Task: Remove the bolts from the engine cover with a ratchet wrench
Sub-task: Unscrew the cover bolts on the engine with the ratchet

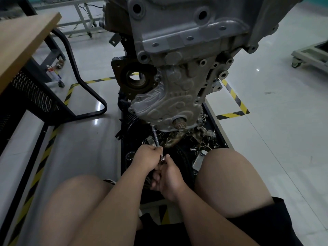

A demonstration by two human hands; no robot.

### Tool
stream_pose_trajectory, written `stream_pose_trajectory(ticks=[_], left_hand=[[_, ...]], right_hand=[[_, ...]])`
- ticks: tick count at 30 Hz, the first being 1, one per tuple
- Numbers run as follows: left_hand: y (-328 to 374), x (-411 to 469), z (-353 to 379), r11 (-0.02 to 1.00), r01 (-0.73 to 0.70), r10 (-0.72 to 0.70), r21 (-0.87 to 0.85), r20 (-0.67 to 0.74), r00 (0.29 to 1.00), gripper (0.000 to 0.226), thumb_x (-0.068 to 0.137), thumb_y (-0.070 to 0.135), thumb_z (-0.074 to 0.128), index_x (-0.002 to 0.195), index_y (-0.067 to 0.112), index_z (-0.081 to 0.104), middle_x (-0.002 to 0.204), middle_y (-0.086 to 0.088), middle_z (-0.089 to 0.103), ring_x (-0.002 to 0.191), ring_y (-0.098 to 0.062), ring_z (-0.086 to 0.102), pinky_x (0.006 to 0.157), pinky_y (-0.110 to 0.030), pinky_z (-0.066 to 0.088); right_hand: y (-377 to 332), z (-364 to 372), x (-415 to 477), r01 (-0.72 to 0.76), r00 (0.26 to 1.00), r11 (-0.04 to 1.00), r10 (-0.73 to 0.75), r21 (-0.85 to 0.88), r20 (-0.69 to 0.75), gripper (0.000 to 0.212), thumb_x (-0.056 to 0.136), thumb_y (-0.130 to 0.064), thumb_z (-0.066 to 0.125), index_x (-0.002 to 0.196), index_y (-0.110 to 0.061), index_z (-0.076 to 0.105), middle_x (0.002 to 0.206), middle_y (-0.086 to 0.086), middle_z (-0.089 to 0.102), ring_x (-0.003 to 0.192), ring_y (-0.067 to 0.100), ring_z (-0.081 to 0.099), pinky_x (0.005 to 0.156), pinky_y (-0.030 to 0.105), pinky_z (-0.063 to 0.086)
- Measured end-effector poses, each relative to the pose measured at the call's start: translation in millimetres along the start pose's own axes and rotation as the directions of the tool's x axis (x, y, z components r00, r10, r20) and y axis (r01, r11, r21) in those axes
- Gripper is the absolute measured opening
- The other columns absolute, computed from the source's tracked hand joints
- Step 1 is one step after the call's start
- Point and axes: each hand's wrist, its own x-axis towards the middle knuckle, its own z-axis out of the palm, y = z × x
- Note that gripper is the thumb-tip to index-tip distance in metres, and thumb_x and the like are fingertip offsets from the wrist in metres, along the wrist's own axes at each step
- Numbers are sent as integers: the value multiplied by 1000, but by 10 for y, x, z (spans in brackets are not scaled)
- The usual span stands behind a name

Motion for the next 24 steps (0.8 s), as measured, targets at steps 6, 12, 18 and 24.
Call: stream_pose_trajectory(ticks=[6,12,18,24], left_hand=[[-5,5,-11,999,-32,32,6,-29,999,38,91,30,59,55,15,62,35,7,51,29,-2,46,32,-13,31],[-18,17,1,999,-39,38,-13,-73,997,36,89,30,63,64,5,67,39,5,52,31,-2,46,34,-14,33],[-27,21,6,998,-44,42,-39,-71,997,35,89,28,63,63,6,68,38,6,54,30,-2,49,33,-12,32],[-53,57,11,999,-45,44,-14,-74,996,36,87,31,64,59,9,68,41,7,57,35,0,48,44,-19,34]], right_hand=[[-26,-23,-34,-77,989,990,61,119,132,63,96,-66,19,76,-14,49,47,1,31,45,17,34,54,28,32],[-48,-16,-39,-85,988,987,66,134,141,63,96,-65,24,79,-12,55,48,0,32,45,15,33,53,28,32],[-45,-20,-27,10,1000,1000,-10,2,27,59,100,-58,25,81,-9,52,50,2,36,43,15,38,50,26,34],[-13,-89,-22,265,942,909,-315,-321,-114,44,102,-39,43,87,-2,60,53,3,48,42,11,45,45,21,40]])
